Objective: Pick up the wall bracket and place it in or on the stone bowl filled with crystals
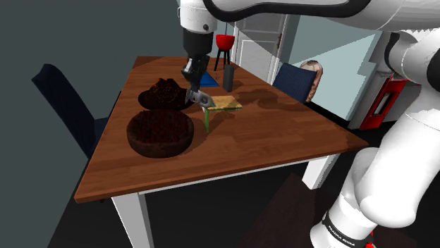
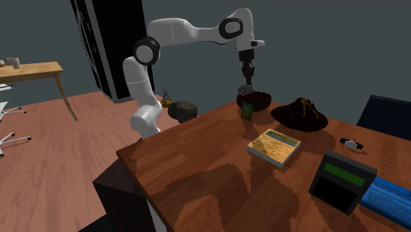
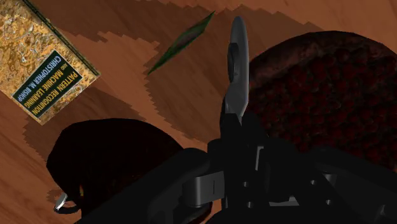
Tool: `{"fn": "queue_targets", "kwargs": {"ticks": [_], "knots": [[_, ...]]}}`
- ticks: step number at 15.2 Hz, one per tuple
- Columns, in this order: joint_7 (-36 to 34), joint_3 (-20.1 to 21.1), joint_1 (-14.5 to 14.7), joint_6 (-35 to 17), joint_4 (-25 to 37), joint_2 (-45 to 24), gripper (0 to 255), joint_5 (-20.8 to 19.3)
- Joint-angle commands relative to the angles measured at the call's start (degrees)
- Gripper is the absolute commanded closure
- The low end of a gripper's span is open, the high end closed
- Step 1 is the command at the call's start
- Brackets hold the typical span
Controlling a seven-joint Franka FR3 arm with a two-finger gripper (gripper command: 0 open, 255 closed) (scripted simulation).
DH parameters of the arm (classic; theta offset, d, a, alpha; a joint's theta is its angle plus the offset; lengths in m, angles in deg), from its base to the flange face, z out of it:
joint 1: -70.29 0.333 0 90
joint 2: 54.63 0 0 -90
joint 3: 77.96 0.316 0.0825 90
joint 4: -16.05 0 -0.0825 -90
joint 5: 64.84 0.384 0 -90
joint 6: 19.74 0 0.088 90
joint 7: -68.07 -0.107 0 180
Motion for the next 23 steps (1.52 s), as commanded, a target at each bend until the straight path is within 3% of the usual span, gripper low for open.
{"fn": "queue_targets", "kwargs": {"ticks": [1,5,9,23], "knots": [[-2.5,1.6,1.0,1.1,4.9,-4.4,255,-1.5],[-6.9,4.0,4.1,4.8,16.7,-14.0,255,-5.3],[-10.0,5.2,9.1,10.6,32.4,-25.4,255,-10.0],[-12.0,4.9,6.5,-2.2,14.8,-20.6,255,-8.2]]}}
